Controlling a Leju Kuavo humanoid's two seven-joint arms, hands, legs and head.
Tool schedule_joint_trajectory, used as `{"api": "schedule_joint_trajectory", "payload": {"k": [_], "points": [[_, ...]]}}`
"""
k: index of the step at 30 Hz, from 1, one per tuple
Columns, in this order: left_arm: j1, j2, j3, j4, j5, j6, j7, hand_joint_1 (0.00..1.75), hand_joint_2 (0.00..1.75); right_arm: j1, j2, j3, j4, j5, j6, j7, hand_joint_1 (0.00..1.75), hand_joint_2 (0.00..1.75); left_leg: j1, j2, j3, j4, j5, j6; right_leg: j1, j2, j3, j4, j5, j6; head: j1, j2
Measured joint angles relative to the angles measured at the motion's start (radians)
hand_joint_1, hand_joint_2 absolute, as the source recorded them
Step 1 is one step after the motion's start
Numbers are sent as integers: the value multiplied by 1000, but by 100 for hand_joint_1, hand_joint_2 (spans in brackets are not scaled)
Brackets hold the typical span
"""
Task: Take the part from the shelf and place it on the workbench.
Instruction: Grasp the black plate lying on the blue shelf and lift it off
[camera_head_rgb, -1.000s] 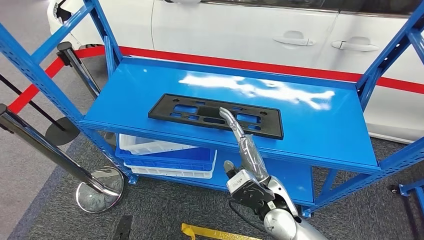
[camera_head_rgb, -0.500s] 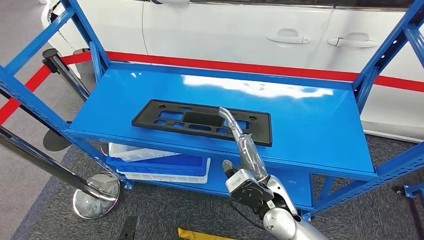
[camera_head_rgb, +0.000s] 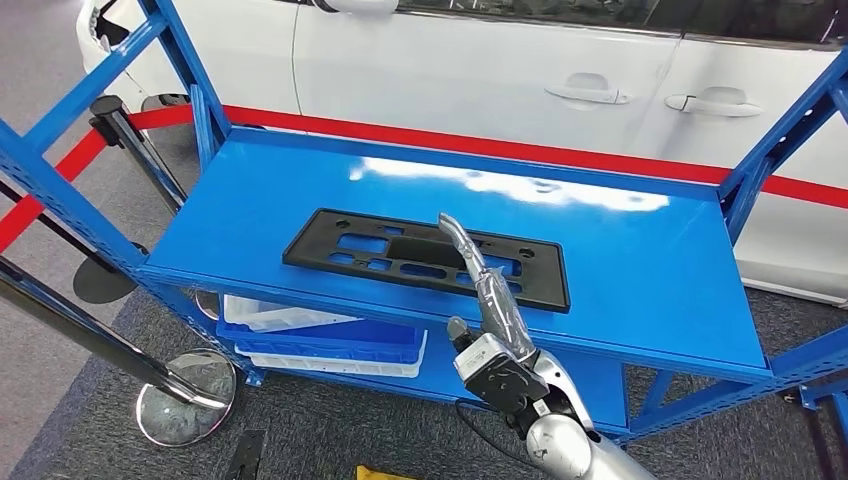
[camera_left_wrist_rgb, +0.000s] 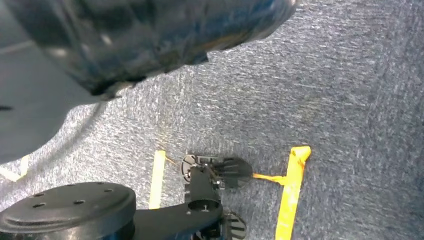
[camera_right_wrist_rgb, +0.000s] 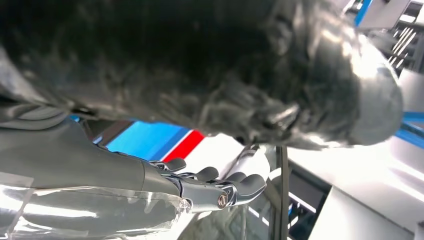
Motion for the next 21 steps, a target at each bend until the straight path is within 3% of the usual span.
{"api": "schedule_joint_trajectory", "payload": {"k": [1,2,3,5,7,11,13,16,17,18,21], "points": [[0,-1,0,0,0,0,1,0,0,-2,0,0,3,-14,8,-5,0,0,0,-1,5,1,-5,1,-1,0,-24,27,7,1,0,0],[1,-2,0,0,-1,1,2,0,0,-6,2,1,6,-25,16,-10,0,44,0,-1,11,2,-10,0,-1,0,-31,17,34,2,0,0],[1,-3,0,0,-3,2,5,0,0,-14,5,4,11,-32,22,-14,0,87,0,-2,18,4,-16,-1,-2,-1,-20,-27,75,1,0,0],[-1,-7,0,0,-7,3,18,0,0,-37,18,12,26,-35,28,-20,0,175,-2,-3,24,15,-32,-9,-3,-2,24,-148,143,-3,1,0],[-3,-8,-2,0,-11,0,37,0,0,-62,38,25,48,-29,31,-27,0,175,-4,-3,19,25,-43,-21,-1,-2,47,-206,153,-12,0,0],[-5,-9,-10,0,-20,-14,64,0,0,-122,93,60,126,-3,33,-31,0,175,-3,-1,9,44,-61,-38,-2,2,52,-218,145,-32,-4,0],[-7,-11,-12,0,-21,-16,69,0,0,-154,118,78,166,6,33,-31,0,175,0,-1,-19,104,-92,-48,-4,1,55,-222,144,-39,-8,0],[-7,-13,-21,0,-25,-23,81,0,0,-192,151,105,248,16,31,-30,0,175,3,-1,-98,244,-137,-57,-2,-1,56,-222,142,-44,-10,0],[-6,-13,-27,0,-26,-26,87,0,0,-206,165,116,290,22,28,-29,0,175,4,-1,-120,274,-135,-59,-1,0,57,-222,141,-45,-10,0],[-4,-13,-31,0,-27,-27,92,0,0,-221,178,126,332,30,24,-28,0,175,5,-1,-127,270,-116,-59,0,0,59,-222,140,-45,-10,0],[-4,-13,-39,0,-29,-30,104,0,0,-279,223,146,462,58,6,-24,0,175,3,-1,-73,111,-14,-48,1,4,63,-223,139,-44,-10,0]]}}
